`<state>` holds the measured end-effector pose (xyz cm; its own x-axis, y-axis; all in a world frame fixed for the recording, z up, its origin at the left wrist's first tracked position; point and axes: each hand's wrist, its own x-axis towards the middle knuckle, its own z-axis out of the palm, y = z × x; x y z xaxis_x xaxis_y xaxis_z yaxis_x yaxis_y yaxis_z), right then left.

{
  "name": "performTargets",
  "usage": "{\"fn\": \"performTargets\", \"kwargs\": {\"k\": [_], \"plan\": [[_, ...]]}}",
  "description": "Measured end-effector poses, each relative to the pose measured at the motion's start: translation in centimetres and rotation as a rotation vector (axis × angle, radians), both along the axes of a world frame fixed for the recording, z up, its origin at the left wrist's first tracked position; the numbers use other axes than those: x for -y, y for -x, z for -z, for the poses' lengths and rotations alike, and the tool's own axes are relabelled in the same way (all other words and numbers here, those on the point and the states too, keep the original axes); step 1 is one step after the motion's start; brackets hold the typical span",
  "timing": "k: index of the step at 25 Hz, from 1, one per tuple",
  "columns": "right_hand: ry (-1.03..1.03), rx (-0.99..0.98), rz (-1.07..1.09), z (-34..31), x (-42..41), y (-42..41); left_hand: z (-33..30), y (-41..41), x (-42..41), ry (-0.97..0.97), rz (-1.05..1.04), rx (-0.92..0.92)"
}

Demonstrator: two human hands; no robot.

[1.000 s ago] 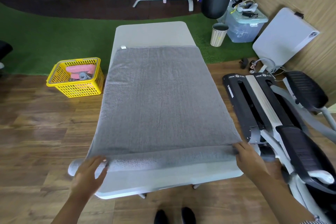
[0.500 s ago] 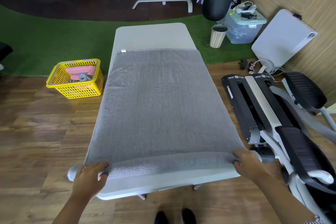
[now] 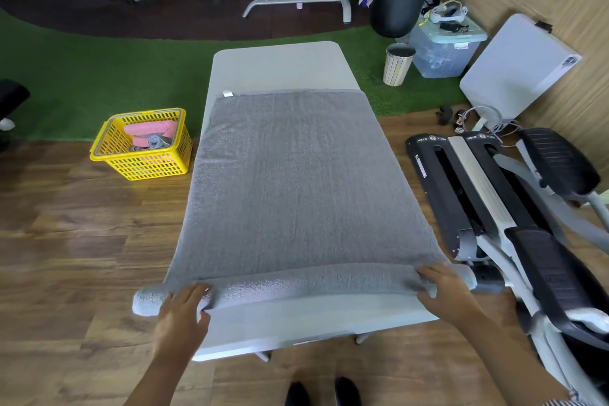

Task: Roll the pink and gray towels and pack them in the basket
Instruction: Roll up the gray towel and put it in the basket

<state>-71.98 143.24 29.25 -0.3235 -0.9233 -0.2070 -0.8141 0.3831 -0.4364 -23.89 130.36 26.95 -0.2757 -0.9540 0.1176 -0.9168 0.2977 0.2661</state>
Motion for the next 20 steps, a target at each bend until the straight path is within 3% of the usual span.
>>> {"fn": "performTargets", "kwargs": {"k": [11, 16, 20], "plan": [[-0.208, -0.036, -0.137, -1.9, 0.5, 1.5, -1.3, -1.3, -0.3, -0.047, -0.051, 0.108], [0.015, -0.071, -0.03, -0.5, 0.8, 2.4, -1.3, -0.2, -0.2, 0.052, -0.05, -0.002], [0.086, -0.022, 0.039, 0.8, -0.4, 1.6, -0.9, 0.1, -0.3, -0.037, -0.002, 0.027]]}}
